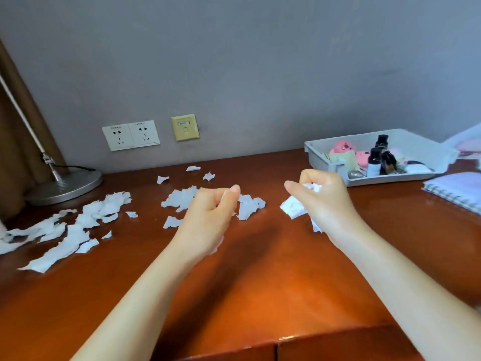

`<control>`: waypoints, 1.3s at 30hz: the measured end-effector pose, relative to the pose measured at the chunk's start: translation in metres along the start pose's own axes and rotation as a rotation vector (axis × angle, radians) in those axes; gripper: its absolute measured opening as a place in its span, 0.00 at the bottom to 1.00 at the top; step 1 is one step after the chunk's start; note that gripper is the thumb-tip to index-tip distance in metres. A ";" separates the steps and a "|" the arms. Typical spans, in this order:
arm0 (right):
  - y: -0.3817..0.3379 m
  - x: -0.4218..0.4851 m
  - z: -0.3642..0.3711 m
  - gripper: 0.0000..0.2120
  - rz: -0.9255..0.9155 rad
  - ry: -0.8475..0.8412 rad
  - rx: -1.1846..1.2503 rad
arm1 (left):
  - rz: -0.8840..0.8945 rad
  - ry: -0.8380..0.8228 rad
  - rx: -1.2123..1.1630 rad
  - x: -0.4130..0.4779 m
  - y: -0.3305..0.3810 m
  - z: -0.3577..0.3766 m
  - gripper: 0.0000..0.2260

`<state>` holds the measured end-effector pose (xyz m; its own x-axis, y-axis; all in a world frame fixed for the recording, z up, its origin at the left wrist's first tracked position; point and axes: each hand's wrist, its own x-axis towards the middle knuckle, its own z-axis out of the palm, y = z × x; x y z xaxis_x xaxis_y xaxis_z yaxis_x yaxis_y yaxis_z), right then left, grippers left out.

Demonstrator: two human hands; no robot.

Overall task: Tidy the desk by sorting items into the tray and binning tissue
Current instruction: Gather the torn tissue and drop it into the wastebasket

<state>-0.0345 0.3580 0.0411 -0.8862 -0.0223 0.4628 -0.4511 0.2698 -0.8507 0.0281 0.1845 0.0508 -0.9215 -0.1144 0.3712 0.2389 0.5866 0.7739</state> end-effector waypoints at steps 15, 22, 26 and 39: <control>0.065 -0.153 -0.184 0.26 0.278 0.157 -0.096 | 0.201 -0.630 -0.296 -0.103 0.101 0.181 0.23; 0.152 -0.228 -0.260 0.24 0.558 0.390 -0.174 | 0.219 -0.830 -0.270 -0.141 0.102 0.289 0.21; 0.198 -0.274 -0.291 0.16 0.755 0.436 -0.189 | 0.115 -0.939 -0.293 -0.166 0.092 0.361 0.23; 0.330 -0.376 -0.338 0.15 1.282 0.746 -0.027 | -0.846 -1.114 -0.169 -0.260 0.048 0.564 0.21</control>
<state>0.1856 0.7812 -0.3298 -0.4076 0.7242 -0.5562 0.5868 -0.2590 -0.7672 0.1070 0.6944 -0.2978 -0.5395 0.3536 -0.7641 -0.5414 0.5494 0.6365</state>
